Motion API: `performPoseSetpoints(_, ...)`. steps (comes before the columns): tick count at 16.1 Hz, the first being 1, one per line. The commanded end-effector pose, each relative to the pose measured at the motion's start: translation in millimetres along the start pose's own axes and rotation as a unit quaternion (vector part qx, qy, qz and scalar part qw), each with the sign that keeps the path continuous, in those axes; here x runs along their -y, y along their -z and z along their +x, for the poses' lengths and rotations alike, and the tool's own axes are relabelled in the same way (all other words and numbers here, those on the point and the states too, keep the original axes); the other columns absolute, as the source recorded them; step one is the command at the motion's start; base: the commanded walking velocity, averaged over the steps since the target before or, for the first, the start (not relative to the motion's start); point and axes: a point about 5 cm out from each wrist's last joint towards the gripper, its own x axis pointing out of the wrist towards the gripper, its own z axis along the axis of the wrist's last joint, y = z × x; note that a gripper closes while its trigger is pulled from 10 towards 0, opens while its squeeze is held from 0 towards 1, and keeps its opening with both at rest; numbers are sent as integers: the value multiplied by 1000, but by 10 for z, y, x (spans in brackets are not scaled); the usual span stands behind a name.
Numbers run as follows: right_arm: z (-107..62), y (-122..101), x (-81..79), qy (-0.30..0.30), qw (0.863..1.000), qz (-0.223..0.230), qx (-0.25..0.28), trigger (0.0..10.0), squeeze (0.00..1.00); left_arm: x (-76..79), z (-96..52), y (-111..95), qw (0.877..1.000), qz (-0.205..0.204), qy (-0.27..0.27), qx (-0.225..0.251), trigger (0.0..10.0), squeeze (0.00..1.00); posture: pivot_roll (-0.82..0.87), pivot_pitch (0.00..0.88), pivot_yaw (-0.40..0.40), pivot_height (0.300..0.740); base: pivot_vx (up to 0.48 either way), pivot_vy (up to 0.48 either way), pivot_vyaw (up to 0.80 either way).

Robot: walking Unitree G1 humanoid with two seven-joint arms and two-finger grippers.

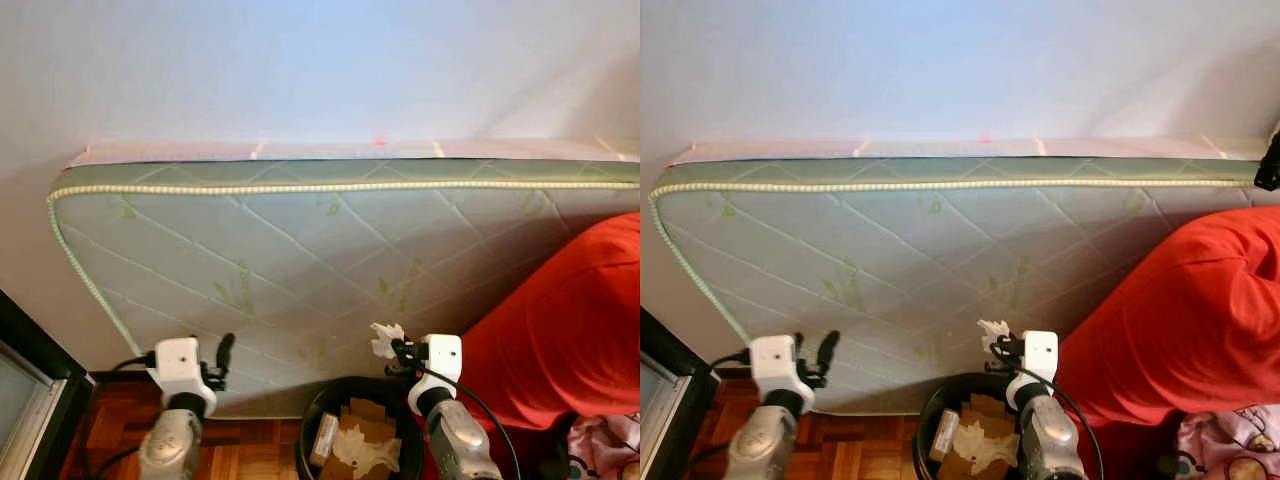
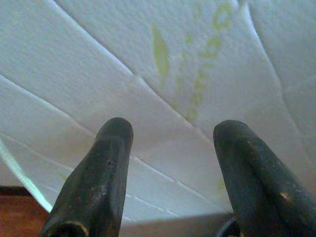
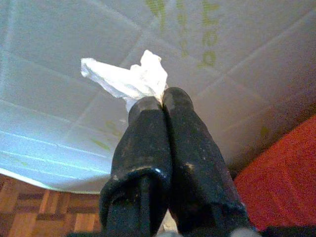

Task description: Clean up the room

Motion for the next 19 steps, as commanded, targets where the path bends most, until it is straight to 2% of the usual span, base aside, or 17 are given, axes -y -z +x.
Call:
performPoseSetpoints(1,-6,-46,7,-1,1000,-1,18,10000,0,-92,-3,-58,1000,5,-16,7,10000,0,49,2,-44,736,0,0,0)
performPoseSetpoints(5,17,-145,37,12,999,-3,35,10000,0,-141,73,-213,999,25,-11,17,10000,0,55,57,-52,736,0,0,0)
performPoseSetpoints(7,25,-139,20,14,999,-5,28,10000,0,-147,81,-233,999,24,-13,17,10000,0,58,72,-51,736,0,0,0)
performPoseSetpoints(10,28,-138,-7,14,1000,-4,25,10000,0,-150,88,-251,1000,22,-16,14,10000,0,59,83,-50,713,0,0,0)
performPoseSetpoints(16,13,-93,34,22,1000,-11,7,10000,0,-130,109,-274,1000,15,-17,12,10000,0,61,98,-53,713,0,0,0)
performPoseSetpoints(19,26,-87,13,13,1000,-8,4,10000,0,-137,111,-283,1000,15,-18,12,10000,0,62,105,-53,689,0,0,0)
